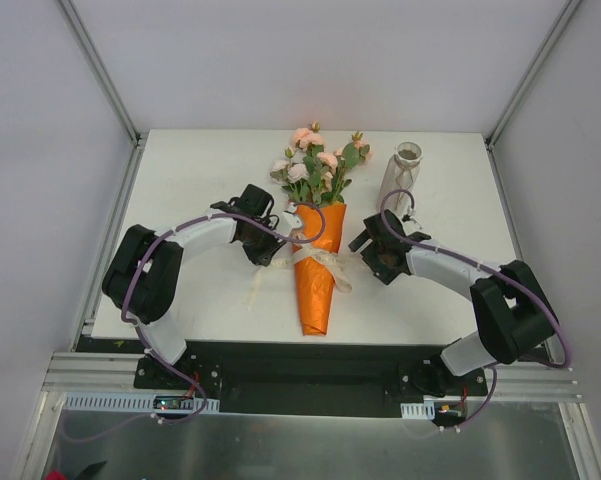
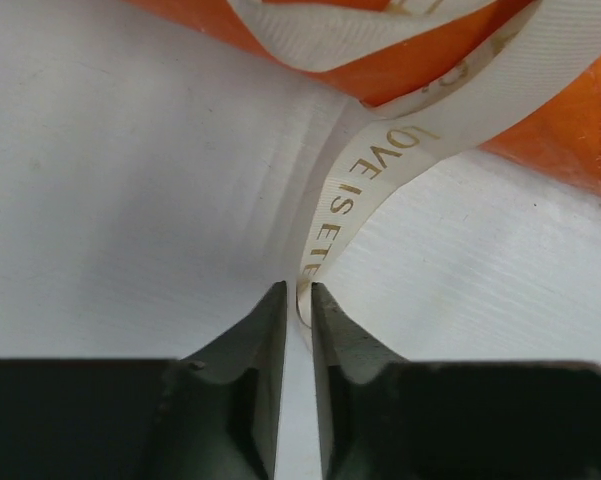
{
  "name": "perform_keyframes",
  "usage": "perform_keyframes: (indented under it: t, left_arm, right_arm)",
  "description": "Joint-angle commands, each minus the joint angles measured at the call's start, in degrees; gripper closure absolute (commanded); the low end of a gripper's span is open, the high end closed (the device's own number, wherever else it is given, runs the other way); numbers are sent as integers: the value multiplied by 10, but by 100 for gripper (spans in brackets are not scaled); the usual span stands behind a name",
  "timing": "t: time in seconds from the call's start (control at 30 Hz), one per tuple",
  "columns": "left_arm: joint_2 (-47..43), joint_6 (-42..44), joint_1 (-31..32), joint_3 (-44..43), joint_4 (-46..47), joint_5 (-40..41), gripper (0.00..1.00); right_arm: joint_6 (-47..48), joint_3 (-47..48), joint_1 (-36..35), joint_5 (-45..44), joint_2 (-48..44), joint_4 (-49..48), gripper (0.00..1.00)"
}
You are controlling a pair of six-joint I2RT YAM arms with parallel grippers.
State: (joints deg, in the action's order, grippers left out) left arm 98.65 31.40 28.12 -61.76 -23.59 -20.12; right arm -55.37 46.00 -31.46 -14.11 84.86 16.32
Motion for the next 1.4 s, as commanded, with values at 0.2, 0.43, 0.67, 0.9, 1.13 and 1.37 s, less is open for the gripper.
perform_keyframes:
  t: [0.2,0.43,0.67,0.9,1.13,1.37]
  left_arm:
    - [-7,4,3,9,-3,19,100]
    - [-30,-9,3,-11,-10,29,100]
    - [-55,-20,2,-17,-28,42,100]
    - [-104,-27,-37,-24,-53,49,100]
    - [-143,-21,-132,-38,-79,49,100]
    - [-166,-3,-207,-44,-85,103,100]
  right_arm:
    - [-61,13,-18,27,51,-59,14]
    - [-90,16,-27,41,63,-52,39]
    - [-89,8,-19,28,45,-31,88]
    - [-63,-5,22,-15,-9,-13,99]
    - [-40,-27,64,-46,-65,15,99]
    - [-18,-77,150,-59,-140,44,99]
